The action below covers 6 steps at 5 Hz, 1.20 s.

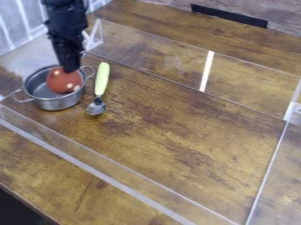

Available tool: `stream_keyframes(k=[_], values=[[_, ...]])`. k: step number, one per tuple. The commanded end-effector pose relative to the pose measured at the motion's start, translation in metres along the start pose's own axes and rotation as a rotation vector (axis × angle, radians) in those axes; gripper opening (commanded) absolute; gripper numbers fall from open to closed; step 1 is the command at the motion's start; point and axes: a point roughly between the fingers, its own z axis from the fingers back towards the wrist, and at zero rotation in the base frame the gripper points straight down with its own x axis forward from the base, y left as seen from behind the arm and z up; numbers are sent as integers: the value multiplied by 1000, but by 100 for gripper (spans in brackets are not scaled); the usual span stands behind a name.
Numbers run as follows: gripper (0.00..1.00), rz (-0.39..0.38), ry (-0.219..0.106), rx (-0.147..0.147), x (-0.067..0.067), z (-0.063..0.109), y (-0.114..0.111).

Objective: Remove the mushroom from the silver pot and put it on the table

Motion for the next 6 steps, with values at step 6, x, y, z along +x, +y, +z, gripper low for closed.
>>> stream_keyframes(k=[6], values=[[0, -10, -41, -50, 15, 50, -36]])
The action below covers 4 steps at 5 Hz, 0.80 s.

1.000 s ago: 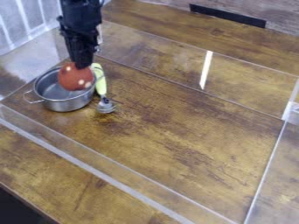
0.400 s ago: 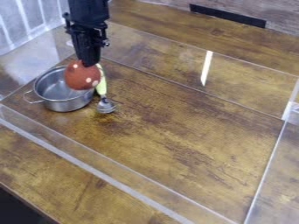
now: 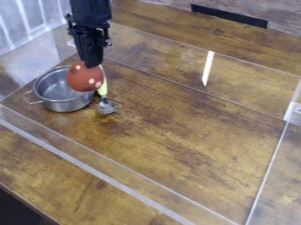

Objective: Remove the mushroom from the silver pot and put it on the table

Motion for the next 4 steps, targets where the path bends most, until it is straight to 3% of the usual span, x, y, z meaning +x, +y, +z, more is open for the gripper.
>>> stream_keyframes(k=[1, 3, 4], values=[[0, -50, -82, 38, 9, 34, -12], [0, -107, -64, -5, 5, 33, -37], [0, -90, -59, -18, 10, 41, -49]])
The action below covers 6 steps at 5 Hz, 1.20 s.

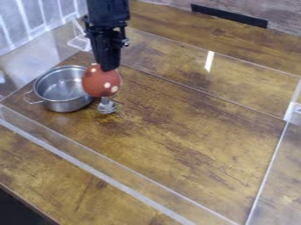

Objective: Remove the mushroom from the silver pot and put it on the table

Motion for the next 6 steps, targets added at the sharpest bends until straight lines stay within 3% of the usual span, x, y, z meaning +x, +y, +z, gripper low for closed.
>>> stream_keyframes(k=[1, 3, 5, 6], values=[[0, -7, -85, 43, 9, 41, -21], [0, -136, -58, 30, 7, 39, -42], [0, -250, -31, 7, 7, 19, -42], [100, -232, -35, -3, 16, 5, -30]])
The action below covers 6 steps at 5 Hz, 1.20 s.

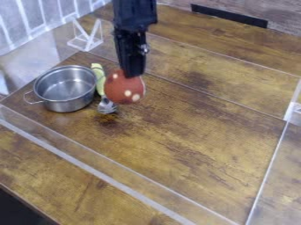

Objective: Remove the mushroom from the silver pot and put it on the table

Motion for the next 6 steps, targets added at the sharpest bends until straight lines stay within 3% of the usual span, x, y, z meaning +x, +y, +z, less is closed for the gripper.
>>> stream_keyframes(k=[1, 4, 5, 6], values=[[100, 4, -58, 33, 10, 6, 11], [100, 43, -26, 7, 10, -24, -1], [0, 52, -27, -2, 10, -30, -7], [0, 63, -23, -8, 13, -37, -17]])
